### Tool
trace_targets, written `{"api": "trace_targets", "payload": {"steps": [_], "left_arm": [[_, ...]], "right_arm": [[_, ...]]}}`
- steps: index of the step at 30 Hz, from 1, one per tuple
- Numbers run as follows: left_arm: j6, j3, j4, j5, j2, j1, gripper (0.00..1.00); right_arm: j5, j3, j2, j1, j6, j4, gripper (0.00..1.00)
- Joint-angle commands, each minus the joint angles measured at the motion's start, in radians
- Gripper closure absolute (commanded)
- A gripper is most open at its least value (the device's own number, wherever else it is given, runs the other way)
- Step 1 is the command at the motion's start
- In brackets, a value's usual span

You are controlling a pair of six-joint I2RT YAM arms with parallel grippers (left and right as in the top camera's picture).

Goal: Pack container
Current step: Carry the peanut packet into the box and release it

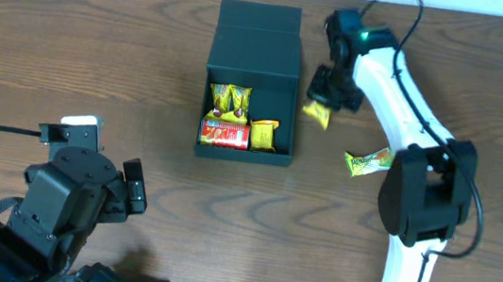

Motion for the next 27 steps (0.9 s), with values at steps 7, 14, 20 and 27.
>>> {"api": "trace_targets", "payload": {"steps": [7,14,20,27], "left_arm": [[-0.012,-0.004,0.005,-0.003,-0.002,0.006,0.04],[-0.012,-0.004,0.005,-0.002,-0.002,0.006,0.04],[-0.012,-0.004,0.005,-0.002,-0.002,0.006,0.05],[-0.012,-0.004,0.005,-0.003,-0.002,0.006,0.05]], "right_arm": [[0.038,0.083,-0.232,0.159,-0.159,-0.017,0.99],[0.04,0.067,-0.157,0.29,-0.163,0.003,0.98],[0.046,0.066,-0.013,0.314,-0.151,-0.042,0.98],[0.046,0.066,0.082,0.315,-0.135,-0.033,0.98]]}}
